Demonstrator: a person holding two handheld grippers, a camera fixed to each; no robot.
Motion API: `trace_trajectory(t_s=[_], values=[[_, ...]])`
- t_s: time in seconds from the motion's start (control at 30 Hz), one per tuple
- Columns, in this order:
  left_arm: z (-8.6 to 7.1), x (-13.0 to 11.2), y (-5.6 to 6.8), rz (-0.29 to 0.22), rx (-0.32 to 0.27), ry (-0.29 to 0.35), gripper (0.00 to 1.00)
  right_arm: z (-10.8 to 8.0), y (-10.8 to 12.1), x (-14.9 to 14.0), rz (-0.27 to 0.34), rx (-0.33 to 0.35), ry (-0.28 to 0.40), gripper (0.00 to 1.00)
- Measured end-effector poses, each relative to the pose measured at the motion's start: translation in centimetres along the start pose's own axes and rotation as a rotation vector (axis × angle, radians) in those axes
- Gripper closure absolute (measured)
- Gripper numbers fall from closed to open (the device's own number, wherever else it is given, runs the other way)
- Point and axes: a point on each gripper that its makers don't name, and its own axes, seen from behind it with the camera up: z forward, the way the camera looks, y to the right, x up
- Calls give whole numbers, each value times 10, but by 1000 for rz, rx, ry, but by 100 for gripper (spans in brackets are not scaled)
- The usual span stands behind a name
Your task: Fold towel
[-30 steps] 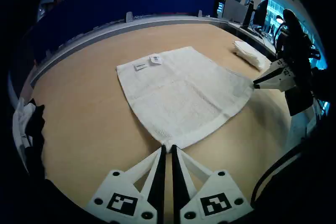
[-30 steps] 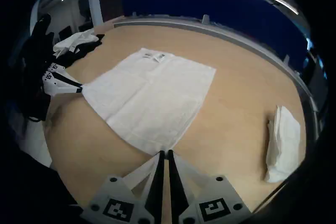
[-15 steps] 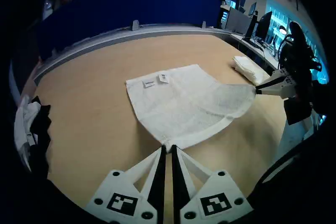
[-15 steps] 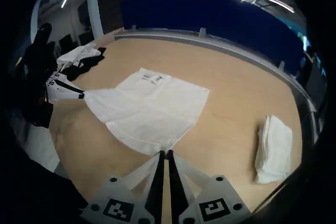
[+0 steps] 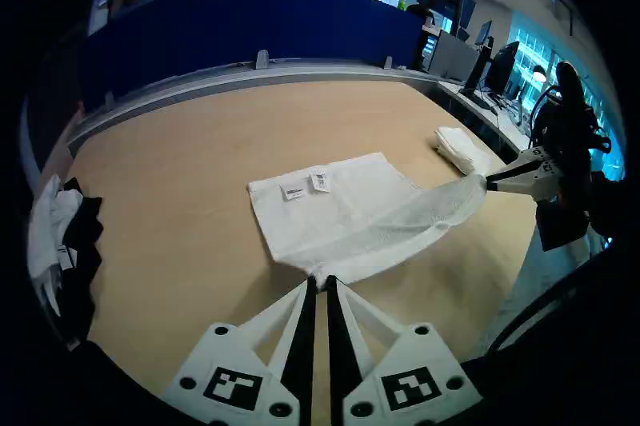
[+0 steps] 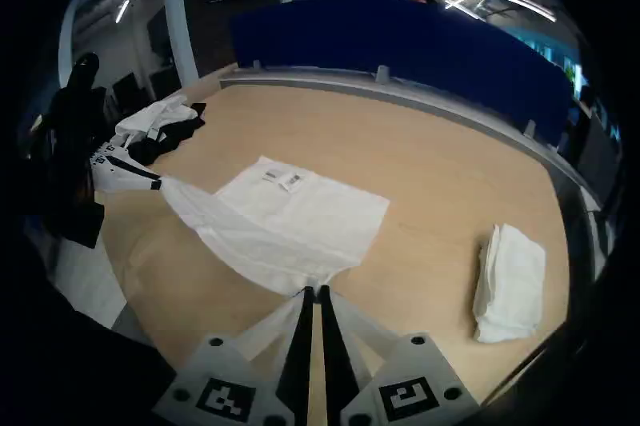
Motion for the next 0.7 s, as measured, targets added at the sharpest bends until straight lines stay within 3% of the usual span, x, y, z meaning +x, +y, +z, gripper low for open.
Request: trace_trajectory(t_s=[0.4, 0.7], values=[[10, 18, -11, -32, 13, 10, 90, 19, 14, 18, -4, -7, -4, 93], [37, 42, -30, -33, 25, 9, 91, 51, 37, 39, -5, -12, -12, 93]])
